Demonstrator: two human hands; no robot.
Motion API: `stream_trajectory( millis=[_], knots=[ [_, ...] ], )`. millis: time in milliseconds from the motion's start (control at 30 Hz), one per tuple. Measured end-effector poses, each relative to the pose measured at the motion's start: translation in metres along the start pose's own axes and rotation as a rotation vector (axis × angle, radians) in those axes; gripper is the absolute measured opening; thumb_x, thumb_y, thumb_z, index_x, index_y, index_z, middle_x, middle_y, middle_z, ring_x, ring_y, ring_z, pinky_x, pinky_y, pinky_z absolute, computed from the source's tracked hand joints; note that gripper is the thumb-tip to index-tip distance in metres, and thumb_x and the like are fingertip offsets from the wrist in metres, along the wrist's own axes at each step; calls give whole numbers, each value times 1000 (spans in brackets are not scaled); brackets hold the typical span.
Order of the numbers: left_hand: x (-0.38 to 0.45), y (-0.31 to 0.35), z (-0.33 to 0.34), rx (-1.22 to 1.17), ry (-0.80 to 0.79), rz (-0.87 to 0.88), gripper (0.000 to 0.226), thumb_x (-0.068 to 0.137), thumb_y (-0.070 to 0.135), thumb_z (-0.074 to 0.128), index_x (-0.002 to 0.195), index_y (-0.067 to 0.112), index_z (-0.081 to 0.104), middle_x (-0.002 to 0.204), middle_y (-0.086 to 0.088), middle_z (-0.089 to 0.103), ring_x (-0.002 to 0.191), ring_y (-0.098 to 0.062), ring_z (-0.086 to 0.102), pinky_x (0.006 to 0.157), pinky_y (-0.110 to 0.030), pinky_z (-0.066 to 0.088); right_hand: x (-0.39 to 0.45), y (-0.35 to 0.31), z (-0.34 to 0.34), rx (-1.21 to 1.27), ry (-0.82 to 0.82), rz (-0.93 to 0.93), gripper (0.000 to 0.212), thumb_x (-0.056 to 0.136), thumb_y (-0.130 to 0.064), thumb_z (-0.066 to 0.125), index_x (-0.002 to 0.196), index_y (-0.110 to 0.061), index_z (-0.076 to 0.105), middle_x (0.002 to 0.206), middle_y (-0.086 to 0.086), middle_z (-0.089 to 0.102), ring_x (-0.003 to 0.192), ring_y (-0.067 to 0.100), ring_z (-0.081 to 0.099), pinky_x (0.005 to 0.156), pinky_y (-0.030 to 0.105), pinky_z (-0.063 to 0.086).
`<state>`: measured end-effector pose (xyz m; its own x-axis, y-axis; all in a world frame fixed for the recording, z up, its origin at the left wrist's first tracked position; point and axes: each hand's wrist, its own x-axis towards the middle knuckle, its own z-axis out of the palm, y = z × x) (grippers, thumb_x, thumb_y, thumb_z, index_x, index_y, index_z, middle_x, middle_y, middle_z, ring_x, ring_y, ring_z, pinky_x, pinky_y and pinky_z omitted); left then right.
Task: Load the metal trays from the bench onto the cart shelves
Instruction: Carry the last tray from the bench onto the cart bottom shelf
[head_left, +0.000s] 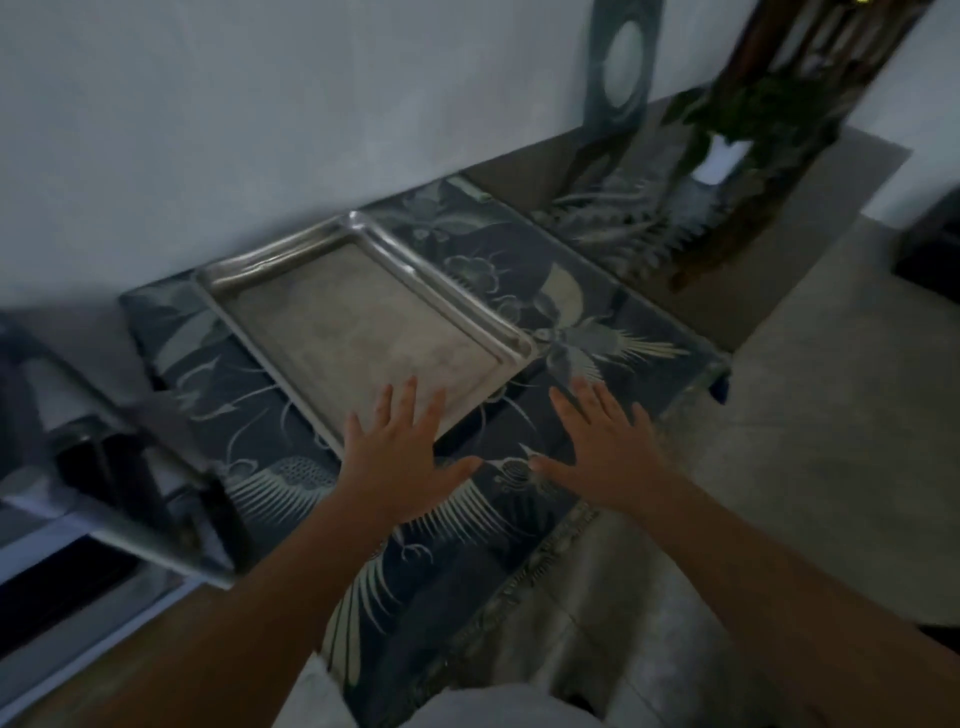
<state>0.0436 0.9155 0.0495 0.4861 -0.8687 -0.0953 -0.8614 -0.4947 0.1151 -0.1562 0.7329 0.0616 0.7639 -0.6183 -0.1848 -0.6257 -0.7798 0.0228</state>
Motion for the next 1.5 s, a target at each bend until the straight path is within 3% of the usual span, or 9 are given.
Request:
stream_trajectory(
  millis=[233,433,567,900,1167,1267,1367,1433,1500],
  knots=[
    [11,-29,21,0,-58,-310,105,70,94,0,154,34,-18,167,-3,-16,153,-31,-10,118,-65,8,105,-11,10,-31,-48,-244,112,62,-96,-3,152,-31,-11,162,1,-16,148,26,-9,115,62,10],
    [33,-21,24,-13,-84,-589,106,71,92,3,157,31,-8,168,-6,-10,153,-33,-6,117,-66,15,194,2,20,-86,-50,-484,110,64,-96,1,153,-32,-3,164,2,-7,149,25,1,114,59,16],
    [49,-12,25,-62,-63,-753,107,70,92,4,157,31,-4,169,-5,-7,154,-32,-3,116,-64,19,247,12,21,-64,-111,-555,111,59,-97,2,151,-36,-8,162,-3,-16,148,21,-6,113,60,12],
    [78,-21,54,-203,-151,-935,106,70,93,12,157,33,-4,169,-2,-8,154,-30,0,118,-61,19,328,9,27,-103,-202,-695,103,68,-91,13,151,-34,-11,162,1,-16,149,25,-4,113,57,16],
    [107,-73,76,-391,-173,-1095,106,82,83,38,158,25,-8,168,-8,-10,153,-36,1,117,-60,23,388,-3,51,130,-199,-548,99,83,-66,54,154,-23,-2,163,10,-4,148,32,5,117,47,18],
    [118,-90,90,-608,-88,-1163,105,85,71,51,157,24,-9,164,-16,8,145,-45,24,112,-60,32,406,-6,64,363,-185,-367,92,86,-48,64,151,-7,14,159,19,16,144,36,20,114,45,22],
    [123,-102,103,-787,172,-1253,71,90,51,53,149,27,20,146,-17,44,116,-40,56,93,-52,48,419,-10,71,659,-191,-21,49,94,-37,56,123,3,52,127,30,55,114,43,53,91,42,40],
    [125,-109,111,-831,300,-1365,37,96,47,44,125,25,42,123,-18,61,85,-30,59,75,-43,46,422,-12,75,724,-201,88,44,100,-39,44,102,1,62,108,27,63,97,41,57,78,40,38],
    [125,-116,119,-851,338,-1467,37,102,46,34,112,16,53,115,-22,64,85,-34,56,73,-41,39,425,-10,80,745,-199,99,44,101,-41,39,88,-5,60,86,19,61,83,36,54,69,37,33]
  ],
)
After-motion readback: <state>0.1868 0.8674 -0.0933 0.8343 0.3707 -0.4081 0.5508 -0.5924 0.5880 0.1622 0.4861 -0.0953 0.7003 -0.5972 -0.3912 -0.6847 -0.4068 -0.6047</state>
